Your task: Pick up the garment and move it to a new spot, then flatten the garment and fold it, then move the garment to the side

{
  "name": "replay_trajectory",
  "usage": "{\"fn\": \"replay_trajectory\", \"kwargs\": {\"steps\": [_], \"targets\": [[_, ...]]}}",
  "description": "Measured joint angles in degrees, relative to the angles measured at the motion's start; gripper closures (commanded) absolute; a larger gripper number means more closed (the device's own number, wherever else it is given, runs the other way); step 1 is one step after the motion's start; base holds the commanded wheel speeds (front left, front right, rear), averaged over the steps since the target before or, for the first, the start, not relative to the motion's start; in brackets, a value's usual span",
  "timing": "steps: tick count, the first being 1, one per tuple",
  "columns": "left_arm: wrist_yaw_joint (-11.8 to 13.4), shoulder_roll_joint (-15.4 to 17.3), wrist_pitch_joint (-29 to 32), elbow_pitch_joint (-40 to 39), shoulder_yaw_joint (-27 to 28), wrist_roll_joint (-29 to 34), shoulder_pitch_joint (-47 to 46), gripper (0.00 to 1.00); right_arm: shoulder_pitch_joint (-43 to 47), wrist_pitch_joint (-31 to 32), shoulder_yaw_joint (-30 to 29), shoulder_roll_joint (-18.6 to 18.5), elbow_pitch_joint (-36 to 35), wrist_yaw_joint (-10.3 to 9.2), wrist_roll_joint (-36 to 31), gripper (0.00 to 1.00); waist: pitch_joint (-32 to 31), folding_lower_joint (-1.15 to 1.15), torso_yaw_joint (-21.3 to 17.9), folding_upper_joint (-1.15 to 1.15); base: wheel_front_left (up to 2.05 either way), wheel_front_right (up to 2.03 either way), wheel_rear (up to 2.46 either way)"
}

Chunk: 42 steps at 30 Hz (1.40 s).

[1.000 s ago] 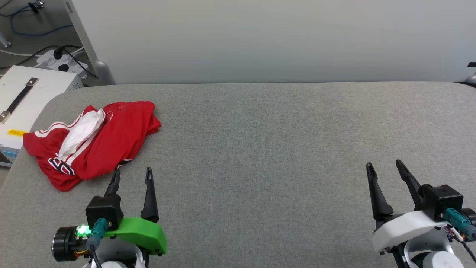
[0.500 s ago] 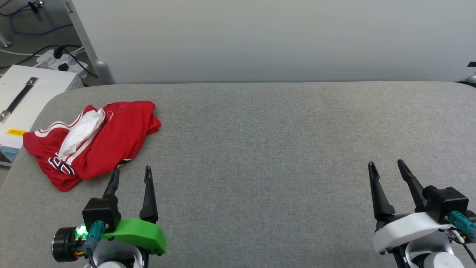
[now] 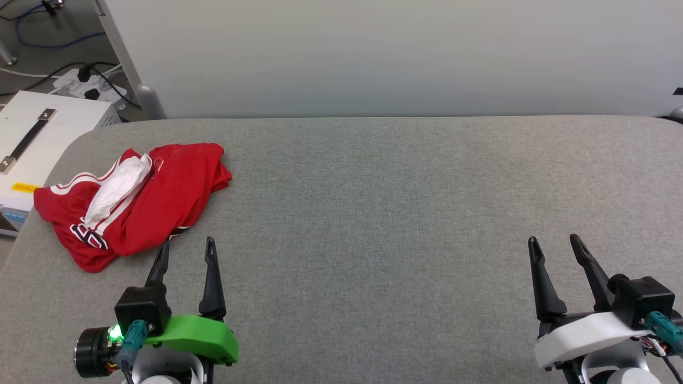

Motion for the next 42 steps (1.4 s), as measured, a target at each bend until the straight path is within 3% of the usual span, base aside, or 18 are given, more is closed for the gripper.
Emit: {"fn": "replay_trajectory", "kwargs": {"steps": [8,18,38,42], "targets": [[0.24,0.0,-0.98,0.15,-0.2,-0.42,0.05,0.0,0.09,-0.85,0.55,0.0,0.14,0.0,0.42,0.0,0.07,0.0,0.59,0.0,0.0,0.0,0.0],[0.76,-0.01,-2.31,-0.01,0.32,-1.85,0.05,0.0,0.08,-2.27,2.94,0.01,-0.03,0.0,0.33,0.0,0.95,0.0,4.78,0.0,0.0,0.0,0.0],[1.37,-0.02,-4.72,-0.15,3.09,-6.51,0.04,0.0,-0.09,-4.72,7.79,-0.26,-1.03,0.0,-0.19,0.0,3.2,0.0,17.72,0.0,0.0,0.0,0.0],[1.43,-0.02,-5.57,-0.1,4.19,-7.73,0.09,0.0,-0.16,-5.54,8.86,-0.63,-1.75,0.0,-0.08,0.0,4.04,0.0,21.74,0.0,0.0,0.0,0.0]]}}
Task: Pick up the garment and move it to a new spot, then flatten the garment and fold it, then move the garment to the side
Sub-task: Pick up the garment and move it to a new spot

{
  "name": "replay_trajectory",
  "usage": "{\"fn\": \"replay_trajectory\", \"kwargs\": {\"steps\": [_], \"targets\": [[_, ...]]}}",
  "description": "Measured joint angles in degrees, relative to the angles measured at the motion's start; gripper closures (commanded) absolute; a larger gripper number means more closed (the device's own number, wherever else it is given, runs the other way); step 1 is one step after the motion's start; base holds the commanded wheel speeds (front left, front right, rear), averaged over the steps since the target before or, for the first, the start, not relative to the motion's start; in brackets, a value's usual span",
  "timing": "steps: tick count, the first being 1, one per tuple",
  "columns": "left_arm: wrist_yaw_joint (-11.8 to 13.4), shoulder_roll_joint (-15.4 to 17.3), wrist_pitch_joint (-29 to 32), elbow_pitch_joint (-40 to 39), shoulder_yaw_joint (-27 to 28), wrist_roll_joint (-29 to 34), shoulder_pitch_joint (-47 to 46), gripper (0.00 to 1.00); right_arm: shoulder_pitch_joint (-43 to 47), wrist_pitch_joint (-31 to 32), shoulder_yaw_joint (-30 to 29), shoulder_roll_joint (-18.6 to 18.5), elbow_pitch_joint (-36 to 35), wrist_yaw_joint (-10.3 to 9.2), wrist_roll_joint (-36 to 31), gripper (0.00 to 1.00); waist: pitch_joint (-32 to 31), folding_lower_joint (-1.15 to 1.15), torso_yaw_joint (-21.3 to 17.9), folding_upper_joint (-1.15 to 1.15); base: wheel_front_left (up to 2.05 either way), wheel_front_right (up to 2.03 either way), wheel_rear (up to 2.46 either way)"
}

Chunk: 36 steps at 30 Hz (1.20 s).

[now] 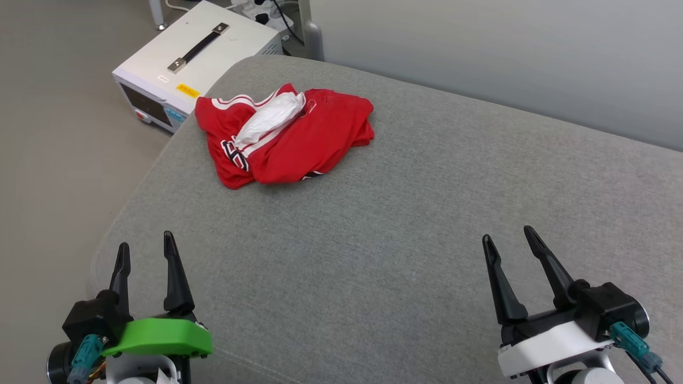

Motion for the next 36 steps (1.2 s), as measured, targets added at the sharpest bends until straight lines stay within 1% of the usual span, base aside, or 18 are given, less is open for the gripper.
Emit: {"fn": "replay_trajectory", "kwargs": {"steps": [7,9,11,15,17,18,21,23,26,27,29,30,33,36], "targets": [[0.04,0.01,-0.92,1.0,0.63,-1.52,0.09,0.0,0.0,-0.76,0.86,-0.38,-0.4,0.0,0.48,0.0,0.86,0.0,2.76,0.0,0.0,0.0,0.0],[-0.4,-0.01,-1.0,1.43,1.15,-2.25,-0.15,0.0,-0.06,-1.03,1.18,-0.59,-0.67,0.0,0.83,0.0,1.32,0.0,3.08,0.0,0.0,0.0,0.0],[-1.92,-0.01,-1.38,2.07,2.07,-2.13,-1.18,0.0,-0.42,-1.19,1.4,-1.11,-0.96,0.0,0.99,0.0,1.94,0.0,3.25,0.0,0.0,0.0,0.0],[-6.73,0.62,-1.88,4.88,4.05,-0.3,-7.96,0.0,-1.85,-1.68,2.05,-2.49,-1.78,0.0,1.49,0.0,3.51,0.0,3.31,0.0,0.0,0.0,0.0],[-8.36,2.66,-2.0,7.13,4.45,-0.34,-13.11,0.0,-2.97,-1.76,2.57,-3.43,-2.27,0.0,1.78,0.0,4.62,0.0,3.1,0.0,0.0,0.0,0.0],[-8.64,3.63,-2.0,8.03,4.42,-0.45,-15.17,0.0,-3.48,-1.75,2.76,-3.86,-2.42,0.0,1.83,0.0,5.08,0.0,2.95,0.0,0.0,0.0,0.0],[-9.42,8.34,-1.96,11.57,2.53,-0.81,-21.94,0.0,-5.02,-1.76,2.81,-5.22,-3.04,0.0,1.86,0.0,6.81,0.0,2.21,0.0,0.0,0.0,0.0],[-9.61,11.16,-0.55,13.57,1.04,-2.93,-27.09,0.0,-6.02,-1.76,2.63,-6.13,-3.59,0.0,1.86,0.0,8.21,0.0,1.6,0.0,0.0,0.0,0.0],[-9.7,15.77,4.12,15.38,-3.36,-4.46,-33.72,0.0,-7.51,-1.76,2.54,-7.24,-4.36,0.0,1.85,0.0,10.12,0.0,0.68,0.0,0.0,0.0,0.0],[-9.73,17.66,7.49,16.33,-5.7,-6.41,-36.54,0.0,-8.21,-1.76,2.64,-7.7,-4.67,0.0,1.85,0.0,11.0,0.0,0.18,0.0,0.0,0.0,0.0],[-9.76,20.5,12.25,17.81,-9.14,-8.13,-40.35,0.0,-8.96,-1.76,2.71,-8.25,-5.21,0.0,1.85,0.0,12.26,0.01,-0.64,0.0,0.0,0.0,0.0],[-9.76,21.99,15.57,18.82,-10.94,-9.45,-42.56,0.0,-9.37,-1.77,2.79,-8.58,-5.48,0.0,1.83,0.0,12.96,0.0,-1.14,0.0,0.0,0.0,0.0],[-9.76,24.69,23.99,20.27,-15.5,-15.03,-47.85,0.0,-10.43,-1.77,3.0,-9.71,-6.09,0.0,1.83,0.0,14.91,0.0,-2.56,0.0,0.0,0.0,0.0],[-9.77,27.24,34.6,21.67,-20.37,-20.49,-51.73,0.0,-11.43,-1.86,3.34,-10.72,-6.26,0.0,1.81,0.0,16.72,0.01,-4.14,0.0,0.0,0.0,0.0]]}}
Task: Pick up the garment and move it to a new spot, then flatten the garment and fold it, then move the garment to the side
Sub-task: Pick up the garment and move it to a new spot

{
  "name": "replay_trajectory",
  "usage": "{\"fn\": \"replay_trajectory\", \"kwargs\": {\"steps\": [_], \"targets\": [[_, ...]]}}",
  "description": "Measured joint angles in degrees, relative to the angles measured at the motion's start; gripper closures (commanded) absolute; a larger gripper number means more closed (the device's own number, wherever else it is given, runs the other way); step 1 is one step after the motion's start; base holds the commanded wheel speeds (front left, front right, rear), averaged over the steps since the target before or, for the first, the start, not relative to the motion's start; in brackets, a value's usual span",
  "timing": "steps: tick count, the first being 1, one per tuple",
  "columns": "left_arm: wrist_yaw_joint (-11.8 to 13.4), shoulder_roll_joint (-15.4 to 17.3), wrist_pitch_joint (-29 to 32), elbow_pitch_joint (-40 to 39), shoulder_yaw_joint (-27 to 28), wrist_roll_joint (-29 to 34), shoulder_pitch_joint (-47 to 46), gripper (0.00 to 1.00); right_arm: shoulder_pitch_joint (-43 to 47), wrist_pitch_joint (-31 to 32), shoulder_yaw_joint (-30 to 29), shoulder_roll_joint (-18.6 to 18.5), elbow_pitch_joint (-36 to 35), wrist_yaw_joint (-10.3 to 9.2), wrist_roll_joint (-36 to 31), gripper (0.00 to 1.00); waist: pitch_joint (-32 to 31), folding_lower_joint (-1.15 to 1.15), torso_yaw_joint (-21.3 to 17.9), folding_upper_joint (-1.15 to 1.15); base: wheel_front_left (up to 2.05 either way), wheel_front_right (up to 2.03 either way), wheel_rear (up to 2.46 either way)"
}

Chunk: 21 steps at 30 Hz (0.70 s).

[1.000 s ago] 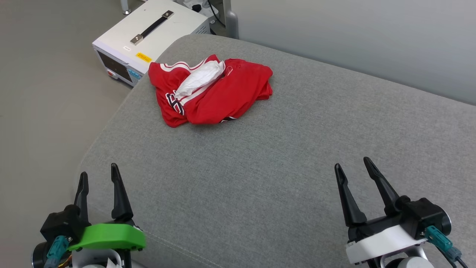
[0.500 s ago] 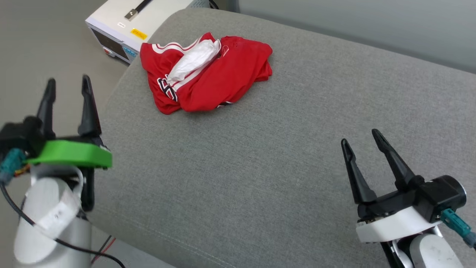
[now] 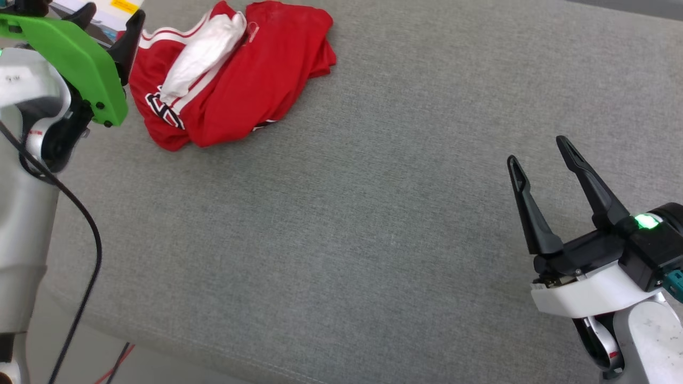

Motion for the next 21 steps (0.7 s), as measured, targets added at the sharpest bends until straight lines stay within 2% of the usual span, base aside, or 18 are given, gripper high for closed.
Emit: {"fn": "replay_trajectory", "kwargs": {"steps": [5,10,16,21], "targets": [[0.0,3.48,14.08,1.4,-6.04,-6.73,-4.42,0.0,-0.91,-0.14,-0.22,-0.96,-0.49,0.0,-0.08,0.0,3.06,0.0,-2.58,0.0,0.0,0.0,0.0],[0.0,4.16,22.51,4.42,-9.74,-10.65,-6.55,0.0,-2.08,-0.15,-0.27,-2.02,-0.54,0.0,-0.07,0.0,6.11,0.0,-4.68,0.0,0.0,0.0,0.0],[0.0,3.91,26.16,10.29,-13.92,-11.02,-6.61,0.0,-3.46,-0.15,-0.27,-2.46,-0.54,0.0,-0.07,0.0,9.56,0.0,-6.97,0.0,0.0,0.0,0.0],[0.01,3.33,26.3,13.96,-16.14,-10.92,-6.82,0.0,-3.72,-0.15,-0.21,-2.5,-0.21,0.0,-0.07,0.0,11.35,-0.01,-8.43,0.0,0.0,0.0,0.0]]}}
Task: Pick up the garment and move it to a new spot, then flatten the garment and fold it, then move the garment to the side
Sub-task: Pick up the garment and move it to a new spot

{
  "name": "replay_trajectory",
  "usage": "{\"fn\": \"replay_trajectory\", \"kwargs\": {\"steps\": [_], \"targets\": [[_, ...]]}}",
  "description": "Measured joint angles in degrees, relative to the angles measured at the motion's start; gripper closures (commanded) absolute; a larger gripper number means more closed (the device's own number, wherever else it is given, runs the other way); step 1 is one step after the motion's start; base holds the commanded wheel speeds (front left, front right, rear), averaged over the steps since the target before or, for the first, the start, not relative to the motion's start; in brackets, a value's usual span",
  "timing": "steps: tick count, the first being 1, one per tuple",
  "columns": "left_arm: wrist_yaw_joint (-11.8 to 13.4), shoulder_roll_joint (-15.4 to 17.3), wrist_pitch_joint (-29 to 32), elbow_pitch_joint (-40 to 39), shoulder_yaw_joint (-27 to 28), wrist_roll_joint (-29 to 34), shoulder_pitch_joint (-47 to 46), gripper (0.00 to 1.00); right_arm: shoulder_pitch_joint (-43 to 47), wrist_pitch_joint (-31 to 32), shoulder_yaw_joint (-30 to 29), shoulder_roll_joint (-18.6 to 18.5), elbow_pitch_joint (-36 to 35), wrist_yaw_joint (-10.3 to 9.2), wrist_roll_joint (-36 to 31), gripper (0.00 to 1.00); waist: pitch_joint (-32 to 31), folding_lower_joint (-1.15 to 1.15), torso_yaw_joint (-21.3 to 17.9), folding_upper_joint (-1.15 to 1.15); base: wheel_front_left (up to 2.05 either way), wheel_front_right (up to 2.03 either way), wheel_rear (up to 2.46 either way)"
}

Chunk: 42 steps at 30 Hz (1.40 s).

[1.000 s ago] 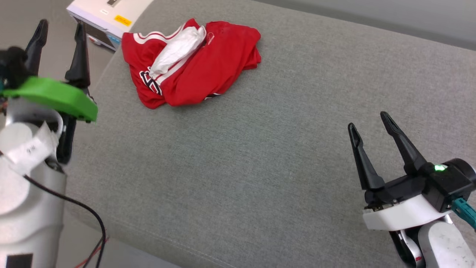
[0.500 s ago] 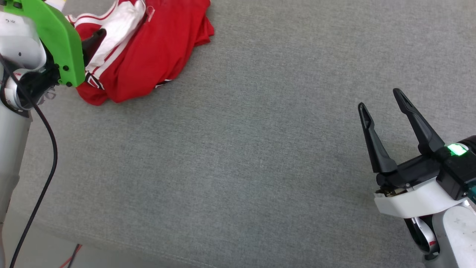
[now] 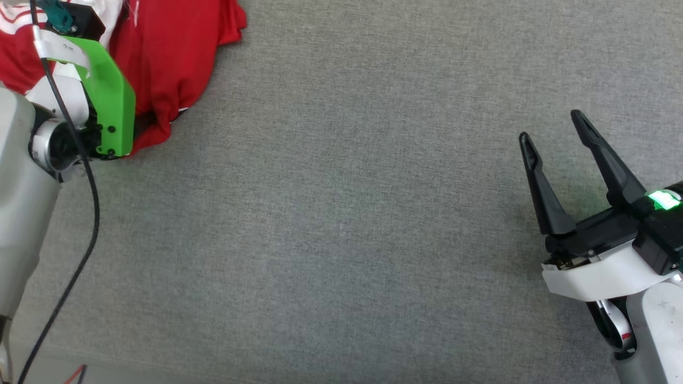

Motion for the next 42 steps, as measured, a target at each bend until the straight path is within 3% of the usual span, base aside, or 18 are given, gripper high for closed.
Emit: {"fn": "replay_trajectory", "kwargs": {"steps": [1,2,3,12,19,25,35,42], "targets": [[-0.01,0.05,0.08,0.45,-0.27,-0.08,-0.26,0.0,-0.01,0.0,0.05,-0.01,0.09,0.0,0.0,0.0,0.13,0.0,-0.19,0.0,0.0,0.0,0.0],[-0.01,0.19,0.05,0.92,-0.63,-0.21,-0.62,0.9,-0.01,0.0,0.1,-0.02,0.23,0.0,0.0,0.0,0.2,0.0,-0.36,0.0,0.0,0.0,0.0],[-0.01,0.23,-0.05,1.26,-1.0,-0.37,-0.79,1.0,-0.01,0.0,0.11,-0.02,0.42,0.0,0.0,0.0,0.11,0.0,-0.41,0.0,0.0,0.0,0.0],[-0.02,0.9,-11.39,0.14,-5.53,-0.91,-0.93,1.0,0.79,0.0,-0.7,1.69,1.27,0.0,0.02,0.0,-3.86,0.0,0.19,-0.01,0.0,0.0,0.0],[-0.02,4.0,-19.19,-9.36,-10.89,0.03,-3.35,1.0,3.24,0.0,-1.32,4.78,1.96,0.0,0.09,0.0,-9.53,0.0,0.72,-0.01,0.0,0.0,0.0],[-0.02,3.77,-22.85,-16.86,-16.14,2.04,-5.53,1.0,3.55,0.0,-2.08,6.81,1.92,0.0,0.09,0.0,-13.54,0.0,-0.31,-0.01,0.0,0.0,0.0],[-0.02,-6.99,-28.5,-23.07,-25.38,5.7,-8.75,1.0,3.66,-0.03,-7.08,9.09,1.05,0.0,-0.85,0.0,-15.28,0.0,-6.52,-0.01,0.0,0.0,0.0],[-0.02,-17.84,-34.78,-20.07,-34.19,6.33,-10.51,1.0,4.38,-0.13,-12.56,11.31,0.07,-0.01,-2.43,0.0,-15.13,0.0,-11.31,-0.01,0.0,0.0,0.0]]}}
